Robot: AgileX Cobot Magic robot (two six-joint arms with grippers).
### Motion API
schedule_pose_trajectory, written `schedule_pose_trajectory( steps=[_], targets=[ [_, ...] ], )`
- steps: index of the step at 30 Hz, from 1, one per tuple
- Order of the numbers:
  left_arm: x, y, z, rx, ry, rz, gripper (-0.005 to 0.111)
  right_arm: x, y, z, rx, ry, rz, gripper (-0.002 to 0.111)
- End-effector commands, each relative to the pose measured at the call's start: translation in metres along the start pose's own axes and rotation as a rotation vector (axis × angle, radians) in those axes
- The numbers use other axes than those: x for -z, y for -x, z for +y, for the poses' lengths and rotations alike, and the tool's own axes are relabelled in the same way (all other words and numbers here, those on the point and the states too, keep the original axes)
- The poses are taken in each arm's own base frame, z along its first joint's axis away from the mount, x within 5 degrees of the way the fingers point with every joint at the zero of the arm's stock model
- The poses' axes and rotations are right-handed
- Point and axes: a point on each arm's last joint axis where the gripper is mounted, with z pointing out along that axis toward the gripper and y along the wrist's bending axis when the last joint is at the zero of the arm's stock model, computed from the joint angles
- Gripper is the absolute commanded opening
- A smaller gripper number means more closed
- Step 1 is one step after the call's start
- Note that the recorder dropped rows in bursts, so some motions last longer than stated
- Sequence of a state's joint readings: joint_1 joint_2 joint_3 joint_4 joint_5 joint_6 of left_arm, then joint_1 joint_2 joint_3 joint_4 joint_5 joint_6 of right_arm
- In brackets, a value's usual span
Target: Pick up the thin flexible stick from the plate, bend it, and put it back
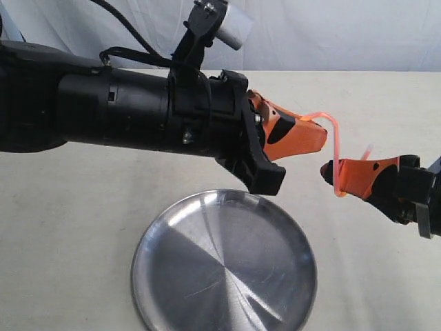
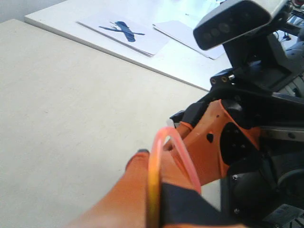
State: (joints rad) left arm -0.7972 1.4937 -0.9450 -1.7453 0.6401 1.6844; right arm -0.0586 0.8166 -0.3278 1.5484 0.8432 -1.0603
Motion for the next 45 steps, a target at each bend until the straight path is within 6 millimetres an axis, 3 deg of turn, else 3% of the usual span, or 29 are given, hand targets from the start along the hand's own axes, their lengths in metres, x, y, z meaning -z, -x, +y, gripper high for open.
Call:
schedule_pose_trajectory(
  steps=[1, 26, 42, 45],
  targets=[
    [-0.001, -0.002, 0.003, 0.001, 0.031, 0.009, 0.0, 0.001, 0.0, 0.008, 0.003, 0.074, 0.009, -0.001],
    [-0.004, 0.01, 0.009, 0.057, 0.079, -0.016, 0.0, 0.001, -0.003, 0.014, 0.068, 0.135, 0.04, -0.001],
    [-0.01, 0.005, 0.008, 0.149, 0.029, -0.001, 0.0, 0.002, -0.007, 0.018, 0.258, 0.195, 0.063, -0.001],
    [-0.01, 0.002, 0.008, 0.208, 0.028, 0.029, 0.0, 0.004, -0.009, 0.023, 0.358, 0.261, 0.061, -0.001]
  ],
)
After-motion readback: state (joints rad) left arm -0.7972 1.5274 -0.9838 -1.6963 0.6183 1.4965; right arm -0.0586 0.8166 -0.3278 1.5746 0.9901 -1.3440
